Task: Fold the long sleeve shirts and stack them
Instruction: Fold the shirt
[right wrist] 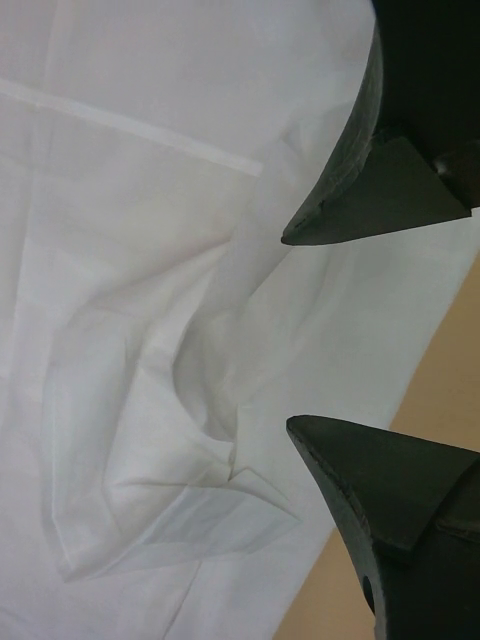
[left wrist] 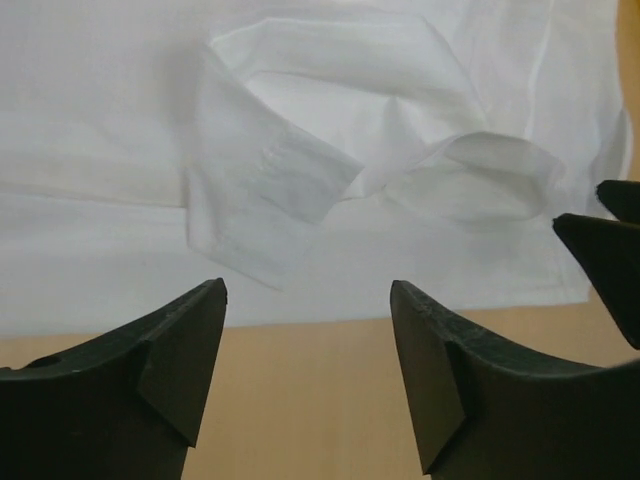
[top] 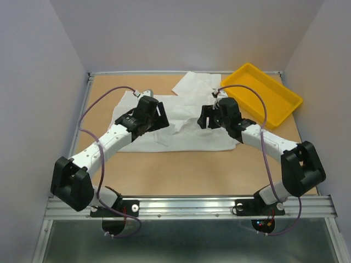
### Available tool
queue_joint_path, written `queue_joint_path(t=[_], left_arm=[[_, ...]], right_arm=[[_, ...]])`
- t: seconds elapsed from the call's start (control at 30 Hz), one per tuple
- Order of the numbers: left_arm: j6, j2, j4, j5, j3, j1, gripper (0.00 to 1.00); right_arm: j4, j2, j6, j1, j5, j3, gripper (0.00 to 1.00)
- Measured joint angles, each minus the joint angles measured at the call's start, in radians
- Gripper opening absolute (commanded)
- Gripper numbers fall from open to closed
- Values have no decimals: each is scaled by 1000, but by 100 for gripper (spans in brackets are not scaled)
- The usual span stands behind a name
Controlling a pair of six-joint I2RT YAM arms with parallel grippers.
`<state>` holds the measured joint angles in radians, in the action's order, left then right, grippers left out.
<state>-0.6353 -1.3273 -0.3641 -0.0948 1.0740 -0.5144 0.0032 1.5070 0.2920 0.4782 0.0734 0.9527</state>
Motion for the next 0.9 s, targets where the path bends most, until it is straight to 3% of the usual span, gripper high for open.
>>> queue_joint_path(t=[0.17, 0.47, 0.67, 0.9], left_arm=[[7, -142, 3, -174, 44, -122, 80], [-73, -516, -74, -471, 323, -272, 75], [-154, -653, -184, -572, 442, -307, 73], [-219, -706, -277, -640, 468, -306, 71]], right_arm=[[-8, -82, 26, 0, -14, -74, 77], [-6, -225, 71, 0, -27, -183, 77], [-15, -267, 78, 0, -34, -219, 77], [-17, -284, 77, 0, -40, -238, 77]])
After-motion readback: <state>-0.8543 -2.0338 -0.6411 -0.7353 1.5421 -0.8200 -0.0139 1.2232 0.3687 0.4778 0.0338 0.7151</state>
